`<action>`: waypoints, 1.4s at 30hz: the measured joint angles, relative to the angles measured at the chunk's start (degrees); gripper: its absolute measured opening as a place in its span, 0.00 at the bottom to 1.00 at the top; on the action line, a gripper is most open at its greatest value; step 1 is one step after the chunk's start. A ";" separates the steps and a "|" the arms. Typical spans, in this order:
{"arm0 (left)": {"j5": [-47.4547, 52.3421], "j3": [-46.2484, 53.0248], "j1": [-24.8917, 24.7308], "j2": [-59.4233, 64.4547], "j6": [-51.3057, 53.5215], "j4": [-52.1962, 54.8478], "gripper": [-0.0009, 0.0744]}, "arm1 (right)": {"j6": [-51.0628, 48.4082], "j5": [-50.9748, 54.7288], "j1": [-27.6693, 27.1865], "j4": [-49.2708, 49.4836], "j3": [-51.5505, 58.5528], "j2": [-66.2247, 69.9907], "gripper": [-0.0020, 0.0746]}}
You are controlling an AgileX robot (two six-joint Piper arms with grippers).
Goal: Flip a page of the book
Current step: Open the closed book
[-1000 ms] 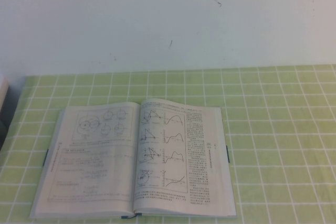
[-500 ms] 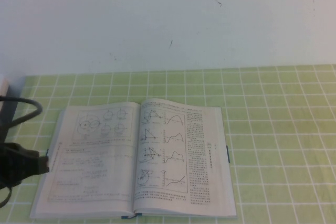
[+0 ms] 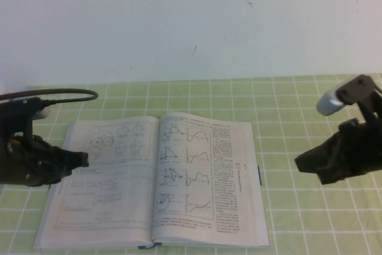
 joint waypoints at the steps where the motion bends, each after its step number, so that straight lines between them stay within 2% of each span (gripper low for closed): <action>1: -0.15 -0.84 0.00 1.24 0.17 0.00 0.01 | -0.10 -0.48 1.19 0.64 -1.35 2.77 0.02; 5: -1.95 -2.78 0.00 6.84 0.65 -0.32 0.01 | -3.00 -0.87 2.72 4.62 -5.65 9.09 0.02; 8: -3.87 -3.16 0.00 9.94 0.79 -1.53 0.01 | -10.07 -0.22 2.77 12.69 -7.85 13.02 0.07; 11: -5.72 -3.16 0.00 12.30 0.79 -3.40 0.01 | -13.65 0.81 2.86 21.34 -8.67 16.00 0.22; 13: -6.71 -3.16 0.00 13.40 0.79 -4.17 0.01 | -15.27 1.89 2.86 25.63 -8.92 18.10 0.38; 15: -7.44 -3.25 0.00 13.76 0.79 -4.68 0.01 | -16.39 3.22 2.90 27.47 -9.01 19.91 0.49; 17: -8.06 -3.25 -0.13 14.12 0.79 -4.91 0.01 | -15.69 4.54 2.99 28.06 -9.01 22.00 0.55; 28: -9.43 -3.62 -0.25 14.72 0.79 -5.35 0.01 | -11.42 5.50 3.03 28.78 -9.15 30.31 0.56; 42: -10.02 -3.62 -0.28 14.84 1.00 -6.31 0.01 | -5.11 6.61 3.41 27.02 -9.51 32.69 0.56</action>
